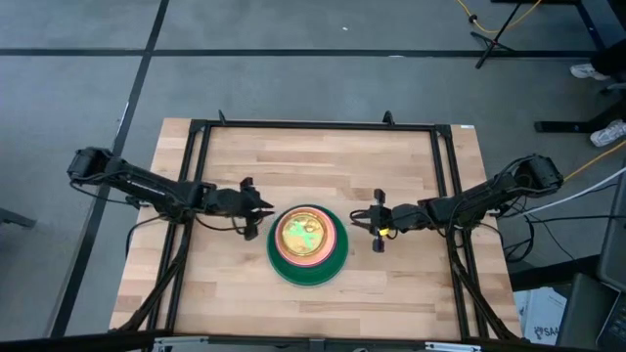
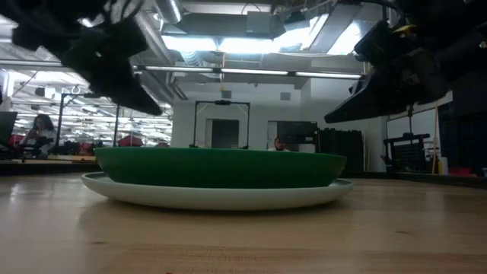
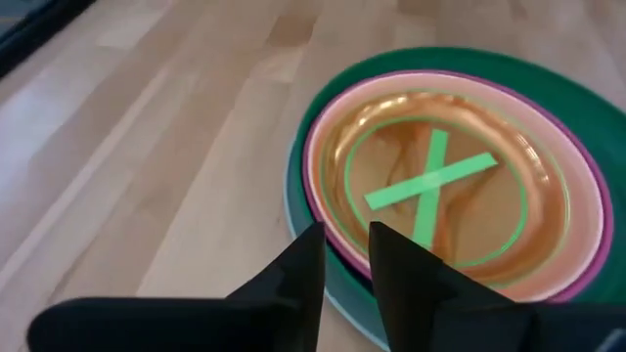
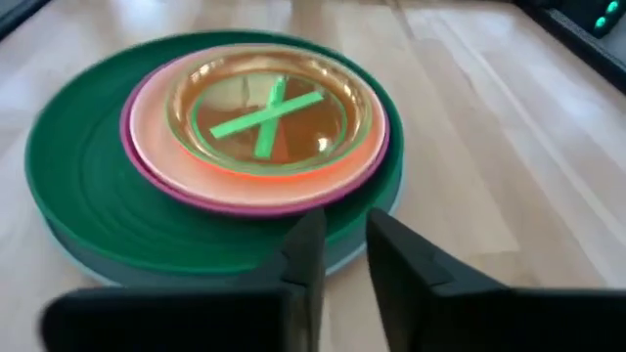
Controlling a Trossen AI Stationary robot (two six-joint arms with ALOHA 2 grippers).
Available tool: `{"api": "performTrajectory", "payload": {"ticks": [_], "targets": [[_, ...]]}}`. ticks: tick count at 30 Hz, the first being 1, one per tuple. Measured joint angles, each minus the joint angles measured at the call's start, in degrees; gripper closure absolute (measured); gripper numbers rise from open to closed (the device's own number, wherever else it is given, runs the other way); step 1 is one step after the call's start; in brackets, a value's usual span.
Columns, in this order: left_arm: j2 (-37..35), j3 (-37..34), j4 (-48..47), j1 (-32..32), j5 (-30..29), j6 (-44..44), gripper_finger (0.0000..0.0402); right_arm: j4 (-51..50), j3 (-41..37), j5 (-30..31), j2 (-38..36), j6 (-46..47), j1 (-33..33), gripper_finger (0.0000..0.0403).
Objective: Stack plastic plates
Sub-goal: Return to Home Position
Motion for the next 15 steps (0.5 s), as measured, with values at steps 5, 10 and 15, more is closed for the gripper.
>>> {"api": "performTrajectory", "payload": {"ticks": [5,10,15], "targets": [[-8.4,-8.6,8.3,0.1,0.5,1.2,0.0346,-1.4,-0.1,0.0,-2.0,-1.6,-0.1,0.0377],[-17.2,-14.3,13.2,0.1,0.5,3.4,0.0372,-6.5,0.0,-5.8,-7.4,-2.7,-3.9,0.0398],[-24.9,-17.7,13.0,0.1,0.5,4.6,0.0396,-8.2,-2.8,-14.3,-15.2,-2.6,-9.1,0.0392]]}}
